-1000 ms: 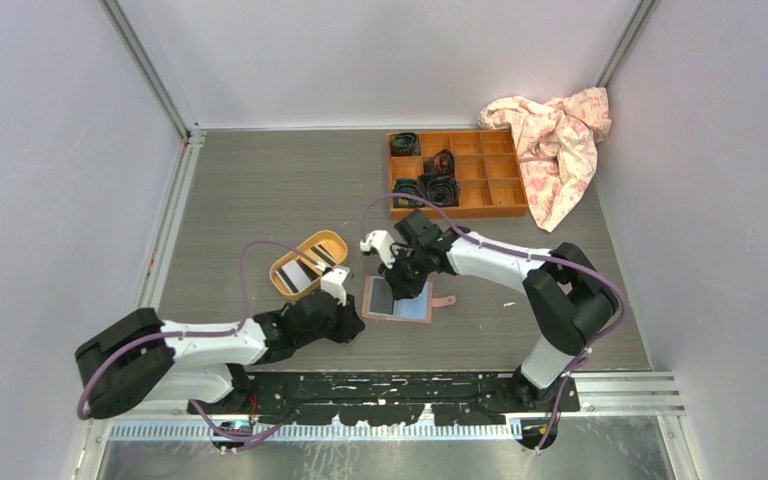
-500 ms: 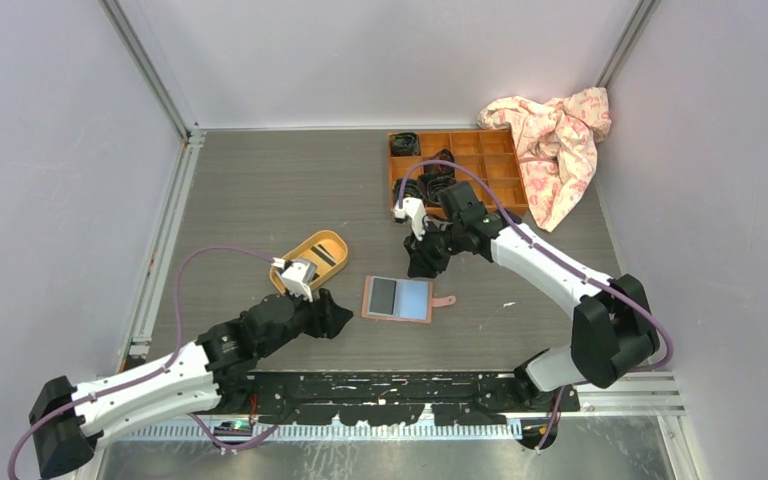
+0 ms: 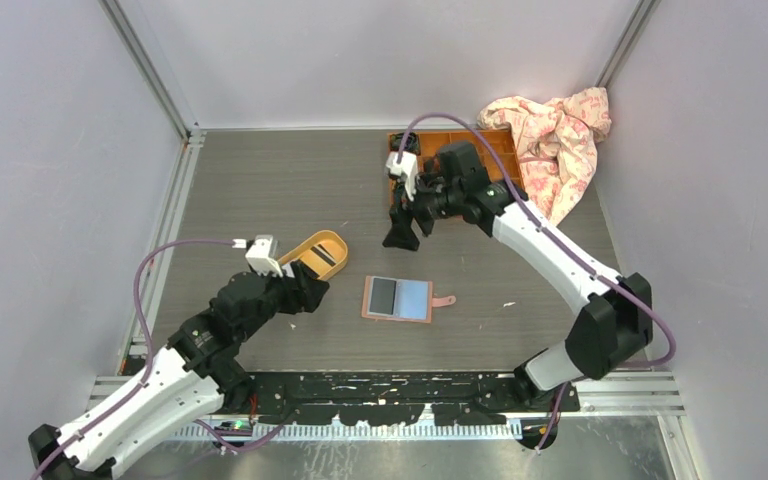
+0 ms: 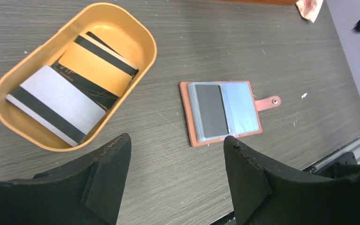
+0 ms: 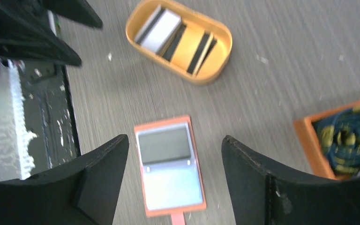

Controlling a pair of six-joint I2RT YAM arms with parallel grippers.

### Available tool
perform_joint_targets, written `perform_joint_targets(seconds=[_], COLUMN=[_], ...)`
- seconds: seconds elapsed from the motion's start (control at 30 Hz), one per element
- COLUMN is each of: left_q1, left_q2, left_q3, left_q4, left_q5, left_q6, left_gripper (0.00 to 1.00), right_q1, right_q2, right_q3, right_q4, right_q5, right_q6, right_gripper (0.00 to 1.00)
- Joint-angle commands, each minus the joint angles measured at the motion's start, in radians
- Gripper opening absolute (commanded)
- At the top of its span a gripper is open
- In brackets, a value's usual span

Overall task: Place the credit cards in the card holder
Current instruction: Pick up the credit card from the storage box.

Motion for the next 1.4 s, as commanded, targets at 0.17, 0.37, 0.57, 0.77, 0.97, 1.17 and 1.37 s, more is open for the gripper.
perform_joint_targets(seconds=[0.17,0.37,0.57,0.77,0.97,1.17,1.37], left_q1=[0.235,0.328,0.335,0.334,0.336,0.336,0.336], left_q2=[-0.062,-0.115,-0.118,-0.055,-0.019,0.021,0.074], left_q3=[0.045,-0.034,-0.053,-0.077,-0.096,-0.118,-0.131], left_q4=[-0.127,-0.131,-0.185,-0.175,-0.144,-0.095,-0.045], left_q5=[0.119,0.117,0.028,-0.052,-0.100,-0.107,-0.090], left_q6=[-0.061,-0.086,-0.088,-0.117,-0.106,-0.107,-0.108], left_gripper=[0.72,0.67,0.59,0.58,0.54,0.45,0.41], right_q1=[0.160,0.239,0.256,0.259,0.260,0.274,0.291], right_q2=[0.279,0.481,0.612,0.765,0.874,0.970,1.038], right_q3=[0.324,0.460,0.513,0.646,0.742,0.826,0.904], right_q4=[0.045,0.061,0.065,0.018,-0.013,-0.053,-0.088], right_q5=[-0.060,-0.068,-0.051,-0.050,-0.061,-0.063,-0.076], right_q6=[0.243,0.451,0.530,0.578,0.614,0.636,0.651], right_gripper=[0.75,0.70,0.69,0.64,0.58,0.53,0.53])
